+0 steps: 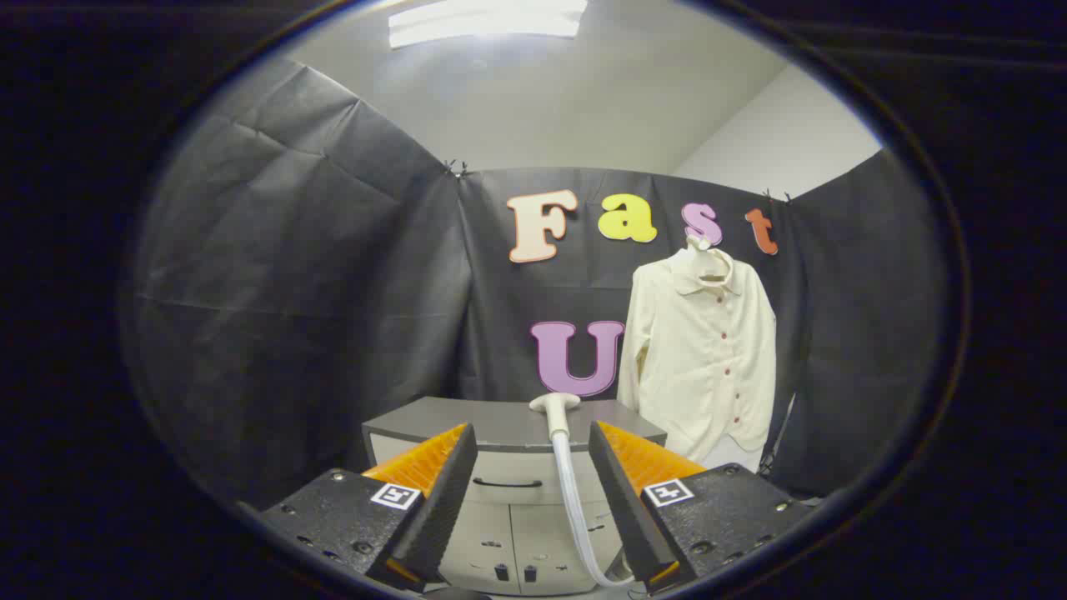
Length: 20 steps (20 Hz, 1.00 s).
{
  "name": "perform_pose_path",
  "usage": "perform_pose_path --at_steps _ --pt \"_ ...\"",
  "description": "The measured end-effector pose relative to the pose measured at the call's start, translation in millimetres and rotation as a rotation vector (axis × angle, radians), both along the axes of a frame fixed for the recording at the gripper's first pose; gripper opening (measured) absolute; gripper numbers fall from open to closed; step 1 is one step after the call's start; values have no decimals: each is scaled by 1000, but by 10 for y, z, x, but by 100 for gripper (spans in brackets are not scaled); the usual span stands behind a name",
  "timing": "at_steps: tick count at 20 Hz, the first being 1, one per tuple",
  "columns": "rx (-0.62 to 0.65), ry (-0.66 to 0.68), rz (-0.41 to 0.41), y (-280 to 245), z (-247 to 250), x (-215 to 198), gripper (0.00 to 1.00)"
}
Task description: Iron the clothes twice with a garment steamer, once on the left side and once on the right side.
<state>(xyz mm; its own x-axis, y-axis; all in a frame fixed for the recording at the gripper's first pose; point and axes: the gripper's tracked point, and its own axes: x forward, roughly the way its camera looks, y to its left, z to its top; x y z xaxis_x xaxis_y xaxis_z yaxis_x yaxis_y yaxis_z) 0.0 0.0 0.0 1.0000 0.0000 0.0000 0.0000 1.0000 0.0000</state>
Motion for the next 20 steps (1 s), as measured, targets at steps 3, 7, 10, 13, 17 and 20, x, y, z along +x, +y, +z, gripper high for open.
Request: perform_pose_path --at_steps 3,7,10,13,17,20 --pt "-20 -5 1 43 -21 23 82" --pt "-28 6 -1 57 -81 36 82" --pt "-29 7 -1 49 -94 64 82" --pt "-29 13 -5 37 -121 93 82" --pt "-35 17 -5 48 -153 153 82" --pt "-52 22 -14 28 -197 239 82"
